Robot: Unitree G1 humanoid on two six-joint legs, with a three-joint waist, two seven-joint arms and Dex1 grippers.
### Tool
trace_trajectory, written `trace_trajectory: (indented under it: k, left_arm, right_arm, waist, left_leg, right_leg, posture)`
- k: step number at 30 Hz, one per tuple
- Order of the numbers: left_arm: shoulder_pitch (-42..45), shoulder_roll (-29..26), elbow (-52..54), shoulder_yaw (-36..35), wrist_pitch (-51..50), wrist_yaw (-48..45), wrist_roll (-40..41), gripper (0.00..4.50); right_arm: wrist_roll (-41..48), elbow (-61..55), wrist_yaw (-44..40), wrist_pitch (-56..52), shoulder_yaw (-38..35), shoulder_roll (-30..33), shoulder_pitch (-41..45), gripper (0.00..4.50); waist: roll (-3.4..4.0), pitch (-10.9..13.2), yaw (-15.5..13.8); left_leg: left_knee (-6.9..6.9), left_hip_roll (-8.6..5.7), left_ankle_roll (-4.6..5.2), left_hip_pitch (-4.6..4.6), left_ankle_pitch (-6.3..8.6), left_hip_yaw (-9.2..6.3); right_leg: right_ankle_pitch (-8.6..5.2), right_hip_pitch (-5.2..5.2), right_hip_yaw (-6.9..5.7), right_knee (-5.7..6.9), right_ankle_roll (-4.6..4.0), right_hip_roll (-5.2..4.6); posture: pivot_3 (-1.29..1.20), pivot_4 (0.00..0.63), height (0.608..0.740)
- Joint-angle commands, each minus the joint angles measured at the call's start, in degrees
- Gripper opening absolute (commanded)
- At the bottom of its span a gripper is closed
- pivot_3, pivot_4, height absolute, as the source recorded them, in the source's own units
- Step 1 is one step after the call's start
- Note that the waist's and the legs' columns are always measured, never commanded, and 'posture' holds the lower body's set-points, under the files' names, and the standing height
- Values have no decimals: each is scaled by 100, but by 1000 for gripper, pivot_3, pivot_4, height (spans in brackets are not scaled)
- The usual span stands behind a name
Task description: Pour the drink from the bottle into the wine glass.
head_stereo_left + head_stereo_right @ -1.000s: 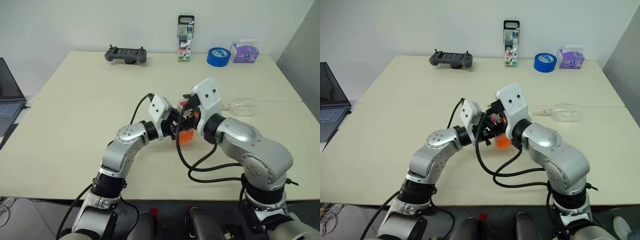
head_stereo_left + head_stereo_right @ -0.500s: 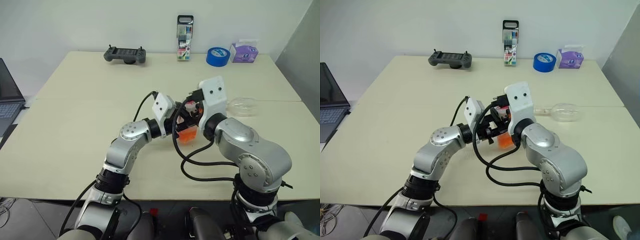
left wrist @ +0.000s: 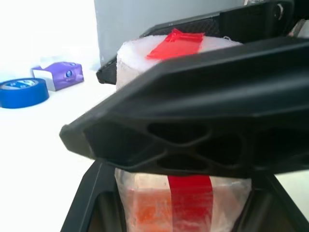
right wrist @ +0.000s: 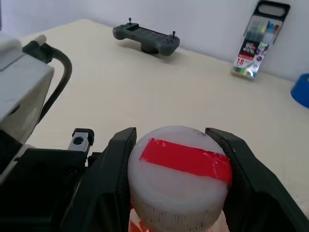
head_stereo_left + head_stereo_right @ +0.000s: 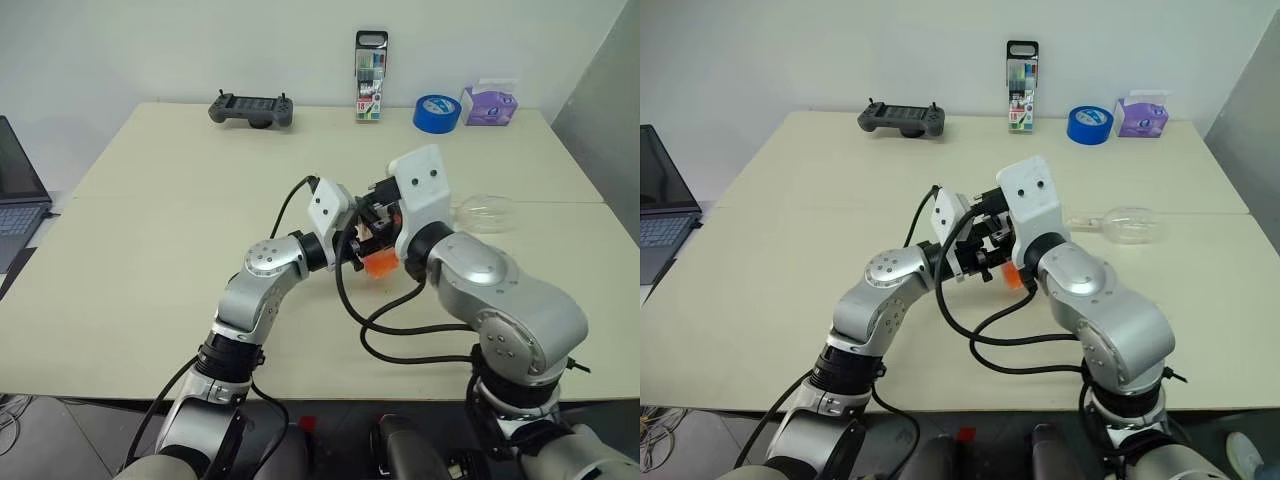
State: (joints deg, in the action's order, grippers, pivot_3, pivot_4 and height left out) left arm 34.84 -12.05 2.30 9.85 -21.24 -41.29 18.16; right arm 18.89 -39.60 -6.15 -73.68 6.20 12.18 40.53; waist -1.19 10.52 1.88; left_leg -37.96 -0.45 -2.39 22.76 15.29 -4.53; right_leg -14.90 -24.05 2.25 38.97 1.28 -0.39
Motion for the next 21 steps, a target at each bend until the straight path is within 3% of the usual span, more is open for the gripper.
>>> trace_trajectory:
  k: [1,4,9,17,21]
  left_arm:
    - [37,-46,81,-47,8,-61,33,1942]
    - [40,-21,96,-10,-9,-98,37,1939]
    - [92,-30,74,19,7,-110,47,1923]
    - [65,-72,111,-19,-7,-72,52,1922]
    - [62,-60,95,-22,-5,-74,35,1922]
  right_arm:
    - [1347,349,-2252,1097,-1007,573,-91,1975]
    - [1995,789,-4511,1754,-843,1767,-279,1975]
    - [1810,1951,-5451,2660,-617,2094,126,1975]
    - [1669,2261,-5272,2960,-508,2099,356,1975]
    - [1631,2160,-4545,2746,-694,1831,424,3310]
  waist:
    - [-1,1,-2]
    - [2,6,-30]
    - [2,7,67]
    - [3,7,36]
    - [3,7,19]
  left_leg:
    - [0,0,1,1,0,3]
    - [0,-5,4,7,2,13]
    - [2,4,21,-11,12,30]
    - [1,14,20,-12,10,17]
    - [-1,13,20,-9,10,12]
  right_leg:
    - [0,1,-1,-2,1,1]
    - [1,5,-10,-11,3,2]
    - [1,4,16,0,3,10]
    - [4,4,4,7,-2,25]
    - [4,2,12,4,-1,14]
  posture:
    - [0,150,740]
    - [0,150,740]
    - [0,150,740]
    - [0,150,740]
    - [0,150,740]
